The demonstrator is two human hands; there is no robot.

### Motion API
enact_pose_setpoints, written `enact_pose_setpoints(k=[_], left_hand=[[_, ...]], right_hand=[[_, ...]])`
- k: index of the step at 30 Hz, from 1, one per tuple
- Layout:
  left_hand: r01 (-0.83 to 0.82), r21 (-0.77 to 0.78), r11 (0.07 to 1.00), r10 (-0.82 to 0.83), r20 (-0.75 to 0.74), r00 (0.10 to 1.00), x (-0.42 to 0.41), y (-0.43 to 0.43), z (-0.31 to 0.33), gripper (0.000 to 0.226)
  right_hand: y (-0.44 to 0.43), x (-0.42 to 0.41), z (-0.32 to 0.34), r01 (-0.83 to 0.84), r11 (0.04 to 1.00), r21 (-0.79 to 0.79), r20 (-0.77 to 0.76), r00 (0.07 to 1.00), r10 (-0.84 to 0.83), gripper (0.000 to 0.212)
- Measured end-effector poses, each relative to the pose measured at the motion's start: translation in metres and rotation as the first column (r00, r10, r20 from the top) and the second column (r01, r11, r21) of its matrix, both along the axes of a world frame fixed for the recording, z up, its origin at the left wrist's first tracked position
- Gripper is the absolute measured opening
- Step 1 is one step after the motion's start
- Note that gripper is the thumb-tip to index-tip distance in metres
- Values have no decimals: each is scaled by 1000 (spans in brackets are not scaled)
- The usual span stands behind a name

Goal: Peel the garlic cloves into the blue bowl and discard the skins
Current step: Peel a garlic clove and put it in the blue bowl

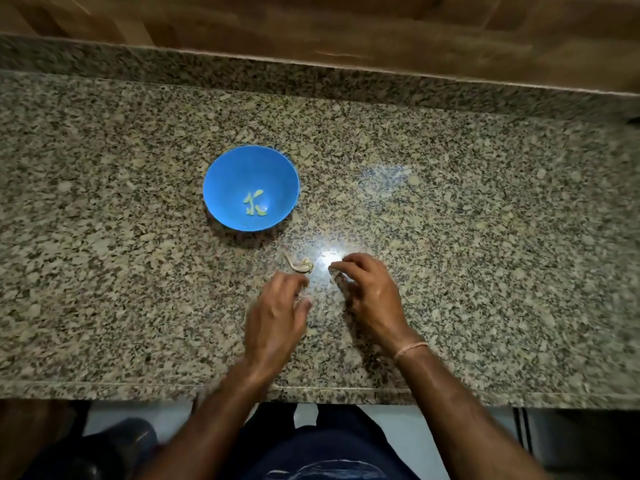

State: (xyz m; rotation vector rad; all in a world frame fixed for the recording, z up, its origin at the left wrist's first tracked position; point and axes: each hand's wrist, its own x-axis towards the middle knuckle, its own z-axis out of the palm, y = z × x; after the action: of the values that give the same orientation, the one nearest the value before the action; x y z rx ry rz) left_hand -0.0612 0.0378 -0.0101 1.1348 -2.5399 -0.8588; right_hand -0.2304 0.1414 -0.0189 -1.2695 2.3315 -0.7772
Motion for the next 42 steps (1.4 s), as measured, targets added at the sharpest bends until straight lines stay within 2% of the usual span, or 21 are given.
enact_pose_setpoints(k=[2,5,7,9,10,12,14,16,20,23,25,26,27,28,30,31,32,34,36,40,42], left_hand=[[53,23,998,-54,55,997,-4,16,-11,36],[32,-5,999,-31,95,995,-13,21,-13,39],[-19,13,1000,17,100,995,-16,22,-11,34],[-98,107,989,91,67,994,-20,24,-10,22],[-156,205,966,152,36,988,-23,26,-8,16],[-258,425,867,291,-13,957,-29,31,-5,12],[-297,529,795,388,-66,919,-32,36,-3,9],[-287,553,782,406,-103,908,-32,41,-2,8],[-242,552,798,338,-78,938,-26,41,-4,8],[-220,644,733,331,-54,942,-22,41,-7,10],[-224,656,721,325,-34,945,-20,42,-7,9],[-222,648,729,313,-28,949,-19,42,-6,8],[-221,618,755,296,-20,955,-18,43,-5,6],[-223,555,801,274,-9,962,-17,43,-3,5],[-225,378,898,234,24,972,-13,46,-2,9],[-228,310,923,229,35,973,-13,48,-3,12],[-233,269,934,230,42,972,-12,49,-4,15],[-242,219,945,234,64,970,-14,54,-6,18],[-257,203,945,247,72,966,-15,55,-7,19],[-263,226,938,256,60,965,-15,57,-4,17],[-273,232,933,266,60,962,-16,57,-5,14]], right_hand=[[-2,0,-3,-65,998,19,-16,998,65,30],[-7,1,-1,-114,993,14,-89,989,115,18],[-8,1,-2,-142,989,43,-179,973,147,14],[-5,1,-3,-163,986,27,-181,970,165,9],[-3,2,-1,-155,988,-9,-112,982,153,5],[3,5,6,-65,994,-93,135,988,78,8],[10,7,14,78,990,-121,407,913,-23,7],[19,8,21,165,979,-121,608,792,-58,4],[35,3,26,143,987,-78,772,634,-31,14],[38,1,27,148,989,12,861,501,-86,21],[36,1,27,148,987,60,877,464,-122,20],[35,1,27,152,986,72,868,477,-137,18],[33,1,25,153,986,73,837,528,-144,16],[31,0,23,143,988,63,769,624,-140,12],[30,1,15,73,997,26,497,864,-76,4],[31,3,10,14,1000,6,327,945,-15,4],[33,5,5,-47,999,-14,178,983,48,7],[36,11,-1,-123,991,-54,-18,992,123,11],[37,12,-5,-155,985,-73,-119,982,145,12],[37,13,-7,-174,981,-81,-191,969,156,14],[36,13,-7,-165,984,-67,-147,977,153,13]])
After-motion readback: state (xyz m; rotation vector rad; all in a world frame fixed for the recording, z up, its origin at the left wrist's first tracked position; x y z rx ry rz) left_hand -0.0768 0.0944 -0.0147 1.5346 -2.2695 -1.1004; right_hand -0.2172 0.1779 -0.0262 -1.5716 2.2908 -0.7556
